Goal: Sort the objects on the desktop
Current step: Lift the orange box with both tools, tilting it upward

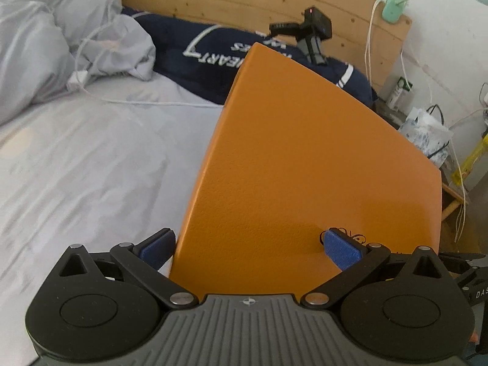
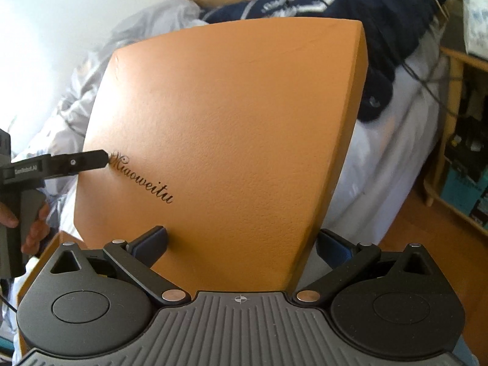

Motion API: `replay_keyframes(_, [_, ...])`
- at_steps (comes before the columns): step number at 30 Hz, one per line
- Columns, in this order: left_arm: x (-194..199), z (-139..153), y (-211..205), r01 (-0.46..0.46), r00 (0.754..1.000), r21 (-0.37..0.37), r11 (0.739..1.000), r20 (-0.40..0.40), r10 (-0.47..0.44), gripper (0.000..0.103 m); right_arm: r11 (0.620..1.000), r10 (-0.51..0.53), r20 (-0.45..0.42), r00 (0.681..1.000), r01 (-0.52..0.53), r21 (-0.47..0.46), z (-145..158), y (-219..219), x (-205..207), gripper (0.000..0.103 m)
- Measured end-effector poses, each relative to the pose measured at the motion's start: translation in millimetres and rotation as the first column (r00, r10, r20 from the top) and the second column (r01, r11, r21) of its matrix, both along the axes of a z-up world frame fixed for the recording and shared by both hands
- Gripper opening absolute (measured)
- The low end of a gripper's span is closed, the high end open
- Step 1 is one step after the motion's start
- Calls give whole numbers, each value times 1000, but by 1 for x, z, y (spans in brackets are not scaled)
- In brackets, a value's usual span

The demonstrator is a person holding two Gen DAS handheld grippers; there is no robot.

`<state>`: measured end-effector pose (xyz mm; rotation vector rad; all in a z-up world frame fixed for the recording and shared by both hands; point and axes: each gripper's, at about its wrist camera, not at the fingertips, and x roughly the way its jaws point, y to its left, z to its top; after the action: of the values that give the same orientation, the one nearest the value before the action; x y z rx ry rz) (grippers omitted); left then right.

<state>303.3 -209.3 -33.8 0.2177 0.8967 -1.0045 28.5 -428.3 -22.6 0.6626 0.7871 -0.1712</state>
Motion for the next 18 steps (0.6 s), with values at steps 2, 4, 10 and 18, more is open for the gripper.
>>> replay_keyframes(2, [-6, 12, 7, -16, 1000, -8, 1000, 16, 16, 103, 1000, 12, 24, 1000, -12, -12, 14, 4, 0, 103])
replay_keyframes(4, [-14, 27, 17, -30, 999, -16, 999, 37, 31, 103, 999, 27, 49, 998, -25, -23, 28, 8, -3, 103])
replay_keyframes(10, [-44, 70, 43, -72, 989, -45, 996, 123, 77, 103, 996, 75, 118, 990, -69, -50, 70, 20, -13, 103])
replay_keyframes(18, [-86, 119, 87, -150, 964, -101, 984, 208, 168, 103, 980, 179, 204, 963, -157, -121, 125, 50, -33, 103])
